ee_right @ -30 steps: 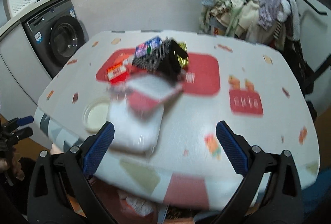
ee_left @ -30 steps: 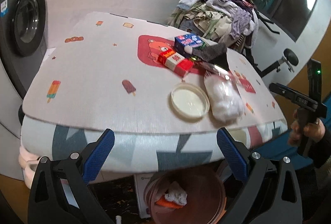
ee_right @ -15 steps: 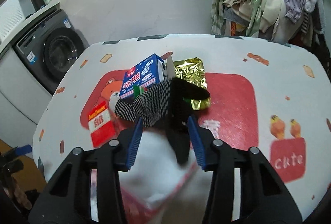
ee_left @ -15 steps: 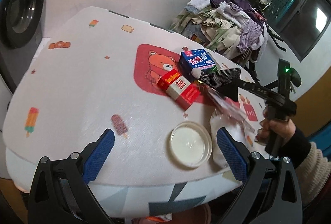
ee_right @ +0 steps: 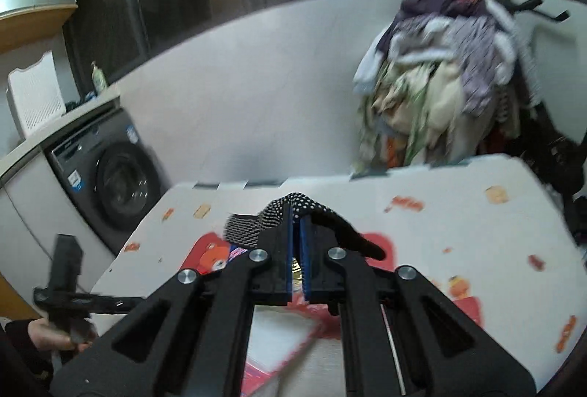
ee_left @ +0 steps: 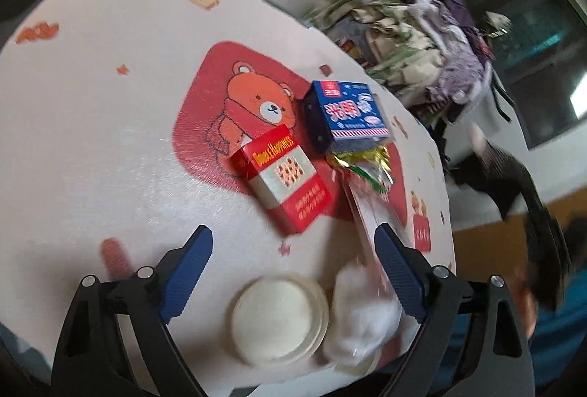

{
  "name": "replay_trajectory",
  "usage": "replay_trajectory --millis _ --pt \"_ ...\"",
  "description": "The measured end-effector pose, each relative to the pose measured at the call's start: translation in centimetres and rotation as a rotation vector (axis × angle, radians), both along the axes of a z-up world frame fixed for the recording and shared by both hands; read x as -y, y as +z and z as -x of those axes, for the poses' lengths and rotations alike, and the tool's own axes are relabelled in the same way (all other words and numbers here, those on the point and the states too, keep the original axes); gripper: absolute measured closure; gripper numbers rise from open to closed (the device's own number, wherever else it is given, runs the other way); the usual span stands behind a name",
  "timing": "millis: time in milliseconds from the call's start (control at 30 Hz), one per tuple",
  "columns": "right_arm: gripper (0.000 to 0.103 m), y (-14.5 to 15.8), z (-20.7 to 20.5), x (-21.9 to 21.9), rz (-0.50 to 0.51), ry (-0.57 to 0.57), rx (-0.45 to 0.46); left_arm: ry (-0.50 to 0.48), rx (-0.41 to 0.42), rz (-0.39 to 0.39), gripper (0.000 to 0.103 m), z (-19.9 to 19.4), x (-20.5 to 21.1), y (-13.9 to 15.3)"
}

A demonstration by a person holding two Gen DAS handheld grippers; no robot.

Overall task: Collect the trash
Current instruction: 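Grasp the red Double Happiness box with the left tool while the right tool grasps the black-and-white cloth, then carry the red box and the cloth over the bin with both tools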

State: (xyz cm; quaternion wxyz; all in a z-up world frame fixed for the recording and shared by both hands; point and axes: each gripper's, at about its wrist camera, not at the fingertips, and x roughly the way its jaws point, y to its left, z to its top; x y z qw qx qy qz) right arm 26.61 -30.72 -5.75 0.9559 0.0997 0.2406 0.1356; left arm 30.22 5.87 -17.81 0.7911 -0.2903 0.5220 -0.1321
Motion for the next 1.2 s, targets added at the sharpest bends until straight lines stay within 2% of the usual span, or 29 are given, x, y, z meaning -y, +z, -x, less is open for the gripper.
replay_trajectory --millis 133,233,433,600,633,667,700,800,900,1200 --pt "0.095 -0.7 2.3 1.9 0.031 -0.041 -0.007 0.048 -0.066 0.037 0.016 -2.8 1.1 -1.4" --pt "0.095 -2.1 4.3 3.2 0.052 -0.071 -0.031 0.074 -0.102 0.007 0.016 -4.7 1.9 -2.3" --pt "0.095 -4.2 6.7 6.5 0.028 -0.125 -0.08 0.052 -0.096 -0.153 0.021 -7.5 4.4 -2.5" --pt "0.095 -4.8 8.1 8.4 0.019 -0.162 -0.091 -0.004 -0.098 -0.287 0.031 -9.2 6.3 -3.4" --pt "0.095 -4.9 8.3 8.7 0.013 -0.168 -0.092 -0.022 -0.077 -0.335 0.033 -9.2 6.9 -3.3" --pt "0.095 -4.9 8.4 8.9 0.007 -0.172 -0.092 -0.047 -0.068 -0.376 0.041 -9.1 7.2 -3.3" --pt "0.095 -4.9 8.6 9.1 0.0 -0.173 -0.093 -0.077 -0.052 -0.423 0.041 -9.1 7.7 -3.2" --pt "0.095 -4.8 9.0 9.0 -0.006 -0.171 -0.093 -0.119 -0.012 -0.42 0.042 -8.6 7.6 -2.8" --pt "0.095 -4.5 9.1 8.5 -0.008 -0.156 -0.094 -0.141 0.052 -0.425 0.043 -7.4 7.1 -0.9" --pt "0.095 -2.6 11.4 4.3 0.019 -0.058 -0.078 -0.217 0.294 -0.453 0.043 -0.8 6.0 8.0"
